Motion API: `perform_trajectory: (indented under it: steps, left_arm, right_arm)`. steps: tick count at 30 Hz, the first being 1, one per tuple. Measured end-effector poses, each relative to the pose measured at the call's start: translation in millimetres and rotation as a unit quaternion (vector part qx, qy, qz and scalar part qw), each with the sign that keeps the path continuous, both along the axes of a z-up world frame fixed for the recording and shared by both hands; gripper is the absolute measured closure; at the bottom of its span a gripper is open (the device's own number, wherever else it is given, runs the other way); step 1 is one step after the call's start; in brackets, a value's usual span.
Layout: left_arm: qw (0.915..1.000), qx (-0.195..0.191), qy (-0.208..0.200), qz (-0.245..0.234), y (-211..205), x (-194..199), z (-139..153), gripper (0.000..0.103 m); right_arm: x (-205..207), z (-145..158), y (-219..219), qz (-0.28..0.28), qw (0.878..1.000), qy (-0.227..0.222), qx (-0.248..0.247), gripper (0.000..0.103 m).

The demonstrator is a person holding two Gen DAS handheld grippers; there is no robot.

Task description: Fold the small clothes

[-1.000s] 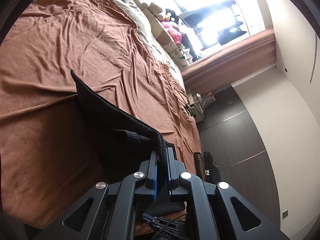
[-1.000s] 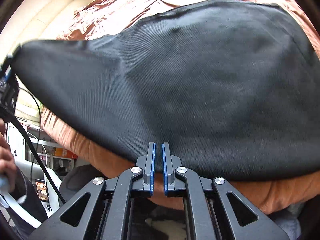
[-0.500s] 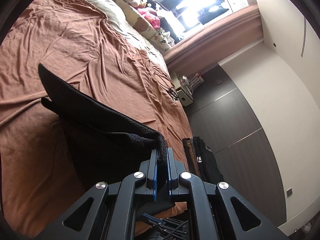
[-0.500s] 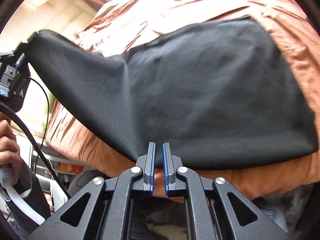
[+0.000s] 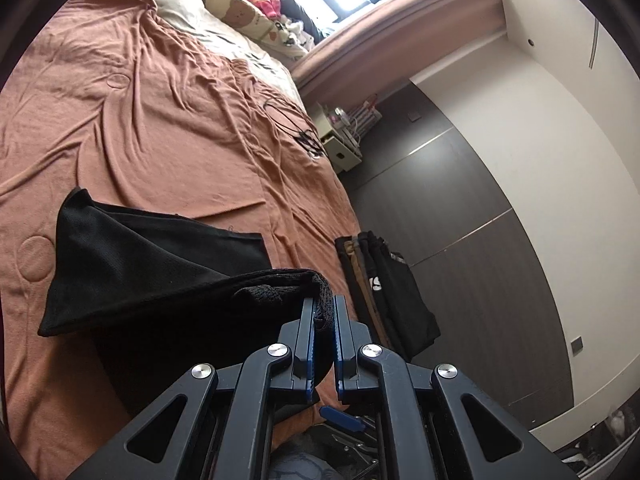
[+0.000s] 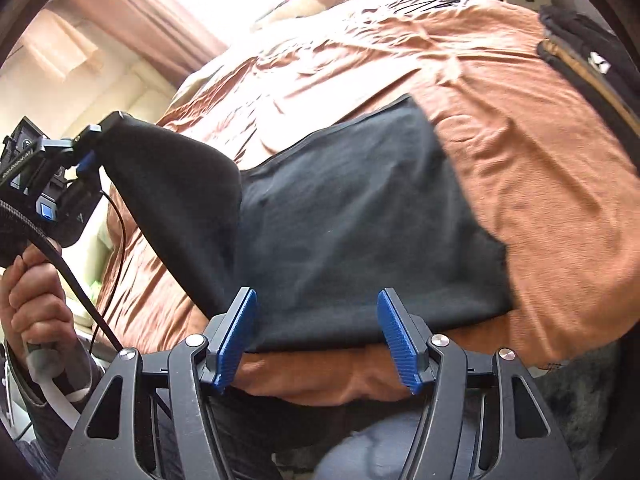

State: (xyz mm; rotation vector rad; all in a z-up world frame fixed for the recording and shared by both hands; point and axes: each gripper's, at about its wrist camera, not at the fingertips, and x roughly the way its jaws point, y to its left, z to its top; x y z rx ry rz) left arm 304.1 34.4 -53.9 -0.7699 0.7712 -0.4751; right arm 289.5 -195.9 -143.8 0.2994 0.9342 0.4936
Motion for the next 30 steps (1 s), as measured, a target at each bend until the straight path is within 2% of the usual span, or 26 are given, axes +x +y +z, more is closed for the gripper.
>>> perform_trajectory:
  steps: [15, 20, 30]
  left_arm:
    - [0.995, 0.015, 0.047, -0.087, -93.9, 37.2, -38.9, 0.096]
    - [0.9911, 0.022, 0.071, -0.11, -122.2, 42.7, -60.2, 0.096]
    - [0.9804, 0.044, 0.126, -0.145, -169.2, 45.0, -109.3, 0.096]
  right_arm:
    - [-23.5, 4.4, -69.1, -0.054, 0.998, 0.012, 0.006, 0.042]
    - [-30.4, -1.6, -86.5, -0.069, 0.997, 0.022, 0.009, 0.042]
    - [-33.9, -16.4, -94.9, -0.062, 0.997, 0.037, 0.011, 0.042]
